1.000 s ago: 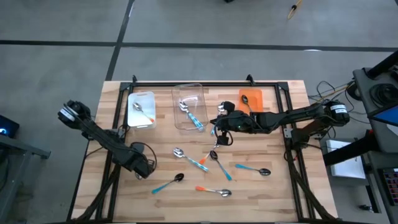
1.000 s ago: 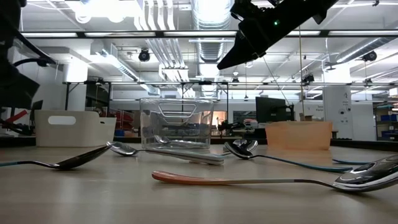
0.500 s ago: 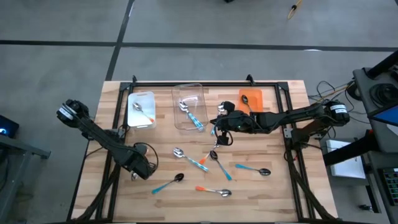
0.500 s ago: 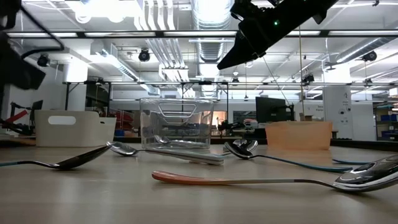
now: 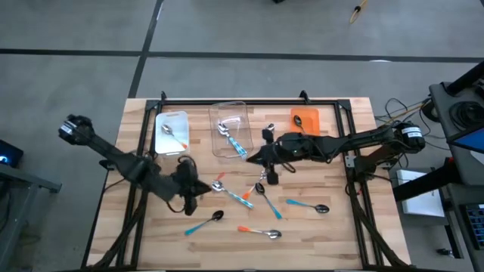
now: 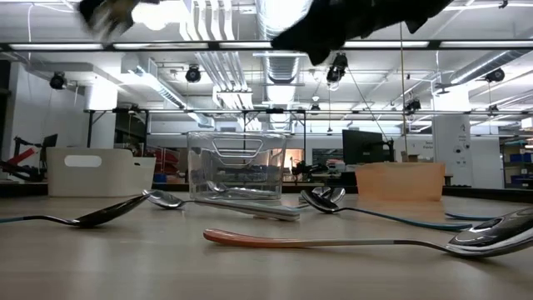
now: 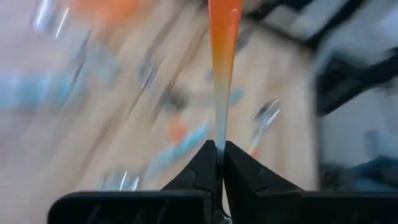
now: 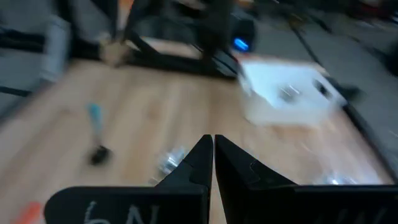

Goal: Sort silverware by color (type)
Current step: Put the orange spoon into the white bin

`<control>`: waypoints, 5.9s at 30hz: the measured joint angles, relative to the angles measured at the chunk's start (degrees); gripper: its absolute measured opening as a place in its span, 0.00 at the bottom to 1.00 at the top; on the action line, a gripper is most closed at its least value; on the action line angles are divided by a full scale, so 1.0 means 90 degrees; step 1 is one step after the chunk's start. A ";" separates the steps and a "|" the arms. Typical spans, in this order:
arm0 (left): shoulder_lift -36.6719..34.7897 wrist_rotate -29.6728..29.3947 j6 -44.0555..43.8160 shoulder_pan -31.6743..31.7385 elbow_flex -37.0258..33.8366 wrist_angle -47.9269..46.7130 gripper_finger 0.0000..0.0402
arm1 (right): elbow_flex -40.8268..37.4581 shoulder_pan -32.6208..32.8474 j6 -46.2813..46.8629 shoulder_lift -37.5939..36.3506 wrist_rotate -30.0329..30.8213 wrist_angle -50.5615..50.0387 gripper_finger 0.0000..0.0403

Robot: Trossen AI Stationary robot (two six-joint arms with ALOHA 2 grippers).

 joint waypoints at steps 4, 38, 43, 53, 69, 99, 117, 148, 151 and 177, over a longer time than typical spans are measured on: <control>-0.0159 0.1152 0.2663 0.0333 -0.0075 0.2188 0.00 | -0.0002 0.0134 0.0000 0.0000 -0.0742 0.0488 0.02; 0.1849 0.3060 0.4602 0.2041 -0.0134 0.4407 0.00 | 0.0010 0.0605 0.0072 0.0000 -0.1812 0.1866 0.47; 0.2170 0.3457 0.4580 0.2091 -0.0134 0.4849 0.00 | 0.0015 0.0613 -0.0030 0.0000 -0.1811 0.2009 0.40; 0.2260 0.3487 0.4546 0.2101 -0.0134 0.5149 0.00 | 0.0015 0.0619 -0.0155 0.0000 -0.1856 0.1940 0.06; 0.1877 0.3421 0.4532 0.2189 -0.0134 0.4699 0.12 | 0.0018 0.0612 -0.0119 -0.0081 -0.1805 0.1717 0.02; -0.0353 0.1356 0.4950 0.2179 -0.3285 0.8836 0.28 | -0.1812 0.0680 -0.0868 0.0201 0.0078 0.7992 0.02; 0.2228 0.1865 0.5110 0.2179 -0.2500 1.1693 0.28 | 0.0228 0.0680 -0.1249 0.1643 0.0082 0.8517 0.02; 0.2597 0.2222 0.5615 0.2179 -0.1613 1.2129 0.04 | 0.0498 0.0683 -0.1213 0.2081 0.0077 0.8572 0.02; 0.2597 0.1990 0.5595 0.2169 -0.1617 1.2133 0.04 | 0.0496 0.0682 -0.1217 0.2083 0.0118 0.8548 0.02; 0.1625 0.0241 0.5221 0.2096 -0.2734 1.1319 0.04 | 0.0443 0.0661 -0.1290 0.1194 0.2225 0.5071 0.36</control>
